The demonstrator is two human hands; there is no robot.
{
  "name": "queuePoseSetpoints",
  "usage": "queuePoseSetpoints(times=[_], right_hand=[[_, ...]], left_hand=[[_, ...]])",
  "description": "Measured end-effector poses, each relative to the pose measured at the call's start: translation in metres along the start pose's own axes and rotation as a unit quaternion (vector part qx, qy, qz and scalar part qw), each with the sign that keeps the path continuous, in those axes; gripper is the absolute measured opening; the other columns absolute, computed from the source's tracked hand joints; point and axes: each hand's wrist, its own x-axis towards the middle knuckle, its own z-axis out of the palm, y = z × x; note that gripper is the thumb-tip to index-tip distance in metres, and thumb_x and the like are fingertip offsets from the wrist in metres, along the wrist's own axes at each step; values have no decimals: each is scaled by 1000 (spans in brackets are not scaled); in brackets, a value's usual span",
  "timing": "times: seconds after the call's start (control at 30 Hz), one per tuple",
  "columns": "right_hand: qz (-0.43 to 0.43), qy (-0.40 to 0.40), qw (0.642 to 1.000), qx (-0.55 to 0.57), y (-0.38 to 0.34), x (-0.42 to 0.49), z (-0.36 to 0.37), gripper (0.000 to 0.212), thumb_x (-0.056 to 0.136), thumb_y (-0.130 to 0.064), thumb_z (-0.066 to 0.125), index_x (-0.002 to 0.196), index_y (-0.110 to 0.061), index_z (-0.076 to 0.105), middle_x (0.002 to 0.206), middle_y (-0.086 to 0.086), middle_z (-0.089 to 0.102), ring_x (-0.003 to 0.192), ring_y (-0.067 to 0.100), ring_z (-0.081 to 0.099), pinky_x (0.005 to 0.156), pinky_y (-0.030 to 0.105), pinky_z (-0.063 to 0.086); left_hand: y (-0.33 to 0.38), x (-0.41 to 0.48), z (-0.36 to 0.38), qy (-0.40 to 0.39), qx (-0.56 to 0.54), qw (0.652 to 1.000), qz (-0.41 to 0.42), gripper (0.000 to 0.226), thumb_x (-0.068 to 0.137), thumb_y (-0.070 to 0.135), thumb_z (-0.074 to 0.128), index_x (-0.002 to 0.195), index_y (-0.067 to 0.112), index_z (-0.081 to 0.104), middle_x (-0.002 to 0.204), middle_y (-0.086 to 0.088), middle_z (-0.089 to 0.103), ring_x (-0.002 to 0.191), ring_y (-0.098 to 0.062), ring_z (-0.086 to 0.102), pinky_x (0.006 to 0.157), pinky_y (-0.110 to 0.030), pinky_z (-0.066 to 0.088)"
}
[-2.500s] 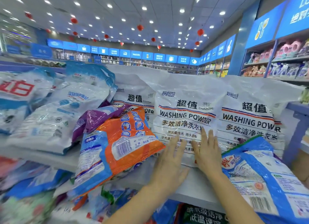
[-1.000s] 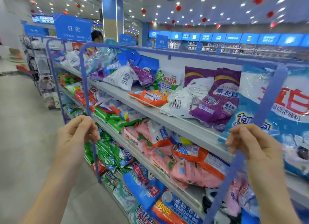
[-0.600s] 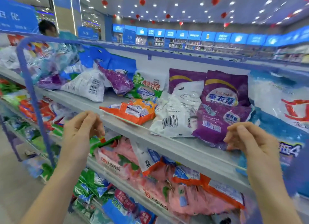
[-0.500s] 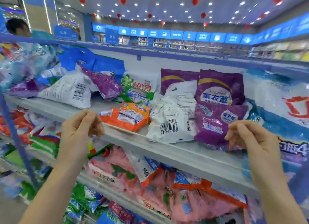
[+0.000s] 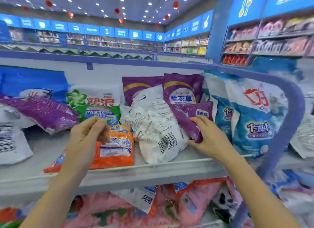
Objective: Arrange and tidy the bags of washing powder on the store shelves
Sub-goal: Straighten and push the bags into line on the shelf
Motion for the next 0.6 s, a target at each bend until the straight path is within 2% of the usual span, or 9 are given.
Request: queuePoseSetpoints(times=[0.07,0.13,0.27,0.33,0.43,0.5,0.6], right_hand=[[27,-11,999,-35,-2,3,0,76,84,-49,60,146,-23,24,142,4,44,122,27,50,90,42,47],[62,13,998,-20,-2,6,-1,65,90,-41,57,144,-20,27,126,10,58,109,32,57,83,42,49],[125,127,982,65,3,14,-12,34,94,-27,54,121,-7,53,103,19,66,97,37,59,75,38,41],[137,210,955,158,5,17,-16,24,94,-21,54,109,-3,60,96,17,66,90,31,59,70,30,36],[187,293,860,373,4,21,-27,12,95,-19,54,94,-10,63,87,6,64,82,18,57,72,28,42],[203,315,783,497,-2,21,-36,11,96,-19,53,98,-13,62,87,-2,65,82,14,61,75,28,50],[197,339,619,681,-12,21,-48,11,97,-17,51,96,-14,62,81,-7,71,76,8,68,67,26,57]], left_hand=[[-3,4,4,-22,-18,1000,-9,34,96,6,46,63,8,53,54,-1,51,54,-16,47,54,-18,43],[-3,7,9,-44,-24,999,-6,32,93,13,49,62,13,55,54,2,52,52,-12,48,53,-18,43],[0,10,18,-73,-50,996,-14,26,83,25,48,62,11,55,53,3,52,50,-9,49,51,-20,42],[0,11,25,-90,-49,995,-18,26,85,23,51,67,4,55,53,3,53,49,-8,50,49,-20,41],[-3,12,40,-113,-66,990,-60,18,88,15,58,73,4,59,56,3,56,54,-9,55,50,-19,45],[-2,12,55,-130,-91,981,-112,12,88,17,62,81,7,64,66,-1,62,64,-11,60,57,-22,50],[0,11,82,-162,-117,962,-187,14,86,24,60,94,12,63,90,-7,67,85,-17,65,73,-24,53]])
